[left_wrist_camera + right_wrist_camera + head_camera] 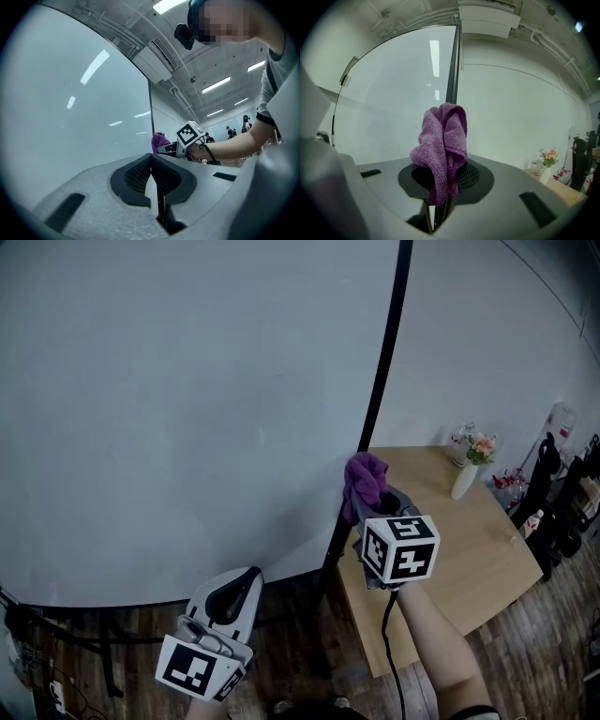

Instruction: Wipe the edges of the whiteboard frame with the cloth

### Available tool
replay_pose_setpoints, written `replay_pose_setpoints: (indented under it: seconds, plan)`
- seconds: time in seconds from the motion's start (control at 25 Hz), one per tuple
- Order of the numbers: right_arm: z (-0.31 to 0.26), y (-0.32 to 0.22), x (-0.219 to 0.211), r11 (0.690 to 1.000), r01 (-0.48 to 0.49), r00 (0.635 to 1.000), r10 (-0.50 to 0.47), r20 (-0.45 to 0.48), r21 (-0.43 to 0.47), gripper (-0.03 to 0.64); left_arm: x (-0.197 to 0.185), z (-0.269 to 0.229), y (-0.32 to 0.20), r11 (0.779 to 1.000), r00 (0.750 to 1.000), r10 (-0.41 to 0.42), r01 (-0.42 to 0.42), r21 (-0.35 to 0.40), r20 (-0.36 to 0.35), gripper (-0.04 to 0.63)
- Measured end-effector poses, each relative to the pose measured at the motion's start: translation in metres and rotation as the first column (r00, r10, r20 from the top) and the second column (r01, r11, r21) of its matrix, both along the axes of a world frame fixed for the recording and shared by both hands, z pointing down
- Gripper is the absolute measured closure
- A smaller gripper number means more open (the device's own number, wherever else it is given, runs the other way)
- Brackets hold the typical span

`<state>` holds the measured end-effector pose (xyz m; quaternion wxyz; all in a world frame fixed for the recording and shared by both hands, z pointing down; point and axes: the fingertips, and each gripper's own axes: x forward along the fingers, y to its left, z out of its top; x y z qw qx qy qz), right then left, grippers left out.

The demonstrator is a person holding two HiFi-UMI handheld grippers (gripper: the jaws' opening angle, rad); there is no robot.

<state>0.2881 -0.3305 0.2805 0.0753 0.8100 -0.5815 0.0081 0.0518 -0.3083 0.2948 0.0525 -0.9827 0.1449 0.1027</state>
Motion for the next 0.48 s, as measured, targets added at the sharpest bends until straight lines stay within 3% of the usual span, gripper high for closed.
replay_pose_setpoints:
  seconds: [0.48]
  plan:
    - [0.004,0.003,-0.004,0.998,-0.035,0.999,0.037,-0.031,0.054,0.54,-0.004,0.012,-0.004,1.0,1.0,-0.007,0.007,-0.001,0.029,0.578]
